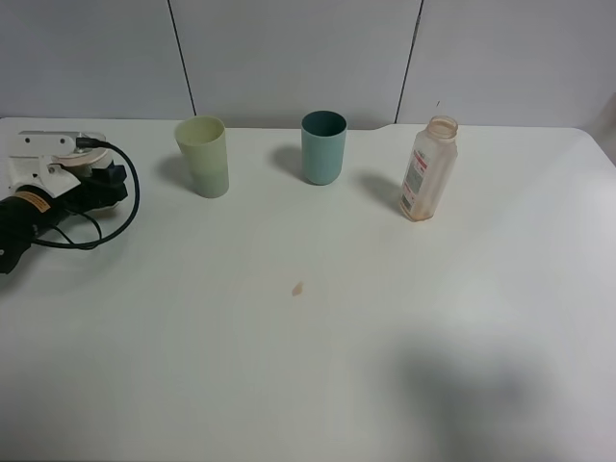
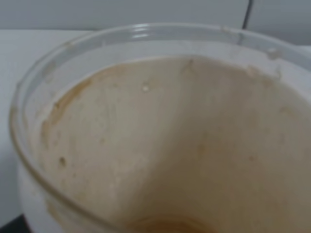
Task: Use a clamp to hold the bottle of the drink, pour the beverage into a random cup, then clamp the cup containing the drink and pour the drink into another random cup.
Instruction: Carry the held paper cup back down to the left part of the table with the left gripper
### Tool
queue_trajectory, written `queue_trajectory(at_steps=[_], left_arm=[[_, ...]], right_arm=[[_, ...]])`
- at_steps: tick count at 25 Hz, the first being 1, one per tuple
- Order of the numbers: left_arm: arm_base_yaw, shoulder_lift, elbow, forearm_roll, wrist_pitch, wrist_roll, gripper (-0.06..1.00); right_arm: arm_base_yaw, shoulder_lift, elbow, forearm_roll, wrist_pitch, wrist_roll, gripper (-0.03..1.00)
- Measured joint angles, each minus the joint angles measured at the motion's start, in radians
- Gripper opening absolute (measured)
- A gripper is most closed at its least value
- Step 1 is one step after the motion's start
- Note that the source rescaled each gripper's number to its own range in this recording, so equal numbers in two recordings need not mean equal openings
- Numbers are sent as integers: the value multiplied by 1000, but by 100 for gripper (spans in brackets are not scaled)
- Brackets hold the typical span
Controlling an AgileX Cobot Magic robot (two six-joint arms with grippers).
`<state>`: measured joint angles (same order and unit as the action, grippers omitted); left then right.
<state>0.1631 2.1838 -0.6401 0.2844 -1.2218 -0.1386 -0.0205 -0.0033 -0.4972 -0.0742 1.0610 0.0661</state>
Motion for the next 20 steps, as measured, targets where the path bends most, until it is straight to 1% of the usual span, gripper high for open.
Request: queue_trajectory(at_steps=[12, 16, 19, 20], left_arm=[[0, 0, -1, 0, 1, -13, 0], [0, 0, -1, 0, 2, -37, 13], [0, 0, -1, 0, 2, -40, 18], [0, 0, -1, 0, 2, -43, 22]], right_arm=[[0, 0, 0, 0, 0, 0, 100], [0, 0, 0, 0, 0, 0, 100], [0, 0, 0, 0, 0, 0, 100], [0, 0, 0, 0, 0, 0, 100]])
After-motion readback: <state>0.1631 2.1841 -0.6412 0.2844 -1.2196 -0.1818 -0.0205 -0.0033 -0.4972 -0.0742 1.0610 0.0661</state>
